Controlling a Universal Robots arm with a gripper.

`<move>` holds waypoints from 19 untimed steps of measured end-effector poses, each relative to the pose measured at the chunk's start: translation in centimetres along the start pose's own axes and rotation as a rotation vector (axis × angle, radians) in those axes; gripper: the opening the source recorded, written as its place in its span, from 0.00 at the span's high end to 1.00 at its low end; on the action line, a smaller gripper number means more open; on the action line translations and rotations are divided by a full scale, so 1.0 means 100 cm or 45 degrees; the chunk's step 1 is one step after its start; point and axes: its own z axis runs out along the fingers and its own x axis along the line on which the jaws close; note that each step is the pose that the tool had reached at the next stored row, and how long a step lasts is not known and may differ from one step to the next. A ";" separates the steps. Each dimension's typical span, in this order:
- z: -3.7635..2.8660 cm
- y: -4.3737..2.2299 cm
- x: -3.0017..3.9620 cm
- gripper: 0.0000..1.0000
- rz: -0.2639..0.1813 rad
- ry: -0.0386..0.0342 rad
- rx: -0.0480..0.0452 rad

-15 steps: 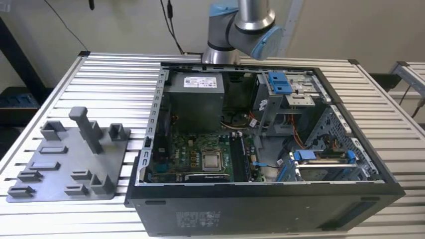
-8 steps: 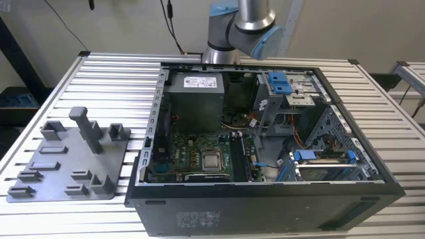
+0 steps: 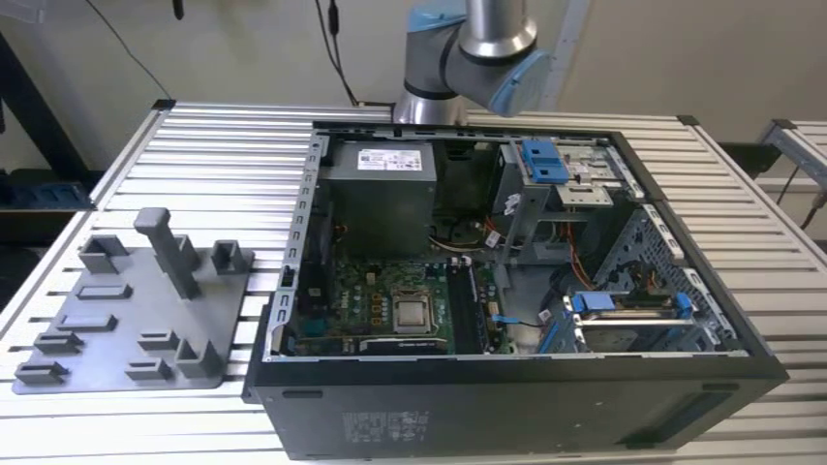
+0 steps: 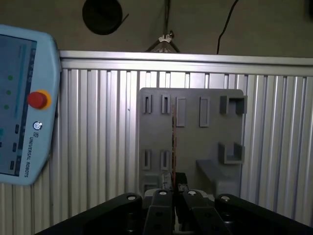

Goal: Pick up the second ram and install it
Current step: 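Pick up the second ram and move it above second insertion slot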

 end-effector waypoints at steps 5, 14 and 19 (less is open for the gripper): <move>0.0000 -0.0104 0.0002 0.85 0.000 0.0000 0.000; 0.0000 -0.0267 0.0004 0.85 0.000 0.0000 0.000; 0.0001 -0.0354 0.0005 0.85 0.000 0.0000 0.000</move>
